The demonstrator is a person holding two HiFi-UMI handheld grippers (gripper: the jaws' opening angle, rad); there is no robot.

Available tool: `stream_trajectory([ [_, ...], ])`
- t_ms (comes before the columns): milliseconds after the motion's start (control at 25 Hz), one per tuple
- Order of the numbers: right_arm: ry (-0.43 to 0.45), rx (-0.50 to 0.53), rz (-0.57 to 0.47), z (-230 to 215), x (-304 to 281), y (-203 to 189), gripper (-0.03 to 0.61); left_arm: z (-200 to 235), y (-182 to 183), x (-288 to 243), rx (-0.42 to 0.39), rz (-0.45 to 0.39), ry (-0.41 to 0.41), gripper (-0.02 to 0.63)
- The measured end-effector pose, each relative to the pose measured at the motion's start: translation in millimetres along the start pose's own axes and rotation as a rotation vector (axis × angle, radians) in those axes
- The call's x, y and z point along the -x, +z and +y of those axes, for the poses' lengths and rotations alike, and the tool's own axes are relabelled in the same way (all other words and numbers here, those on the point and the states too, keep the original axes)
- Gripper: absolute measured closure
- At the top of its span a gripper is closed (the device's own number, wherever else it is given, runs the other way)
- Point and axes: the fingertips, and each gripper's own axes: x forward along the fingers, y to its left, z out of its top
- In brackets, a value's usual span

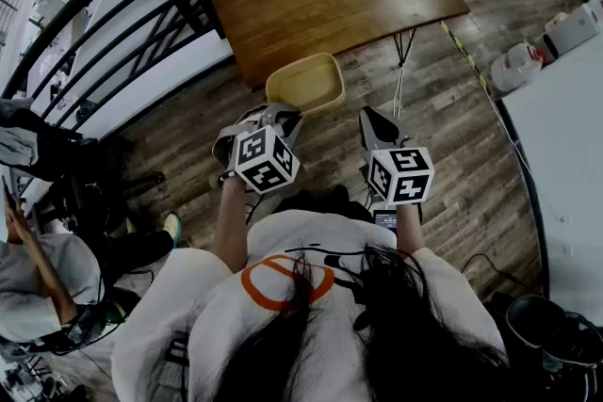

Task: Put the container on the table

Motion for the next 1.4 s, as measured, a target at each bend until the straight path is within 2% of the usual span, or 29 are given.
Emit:
stream_trajectory([
  [680, 0.045, 0.017, 0.018, 14.2, -20.9, -4.3, 0.56, 0.8, -12.1, 4.1, 0.064, -0.003, 0.008, 0.6],
  [1080, 0.112, 0.011, 0.033, -1.6, -27.9, -5.9, 0.56, 2.0, -4.3, -7.4, 0.102, 0.032, 0.038, 0.6],
  [1200, 0.094, 0.003, 0.033, -17.2, -19.7, -5.5, 0.56, -1.0, 10.7, -17.2, 0.094, 0.014, 0.026, 0.6],
  [1400, 0.124, -0.003, 0.044, -20.0, -29.8, -3.8, 0.56, 2.9, 13.9, -17.5, 0.103, 0.023, 0.033, 0.6],
])
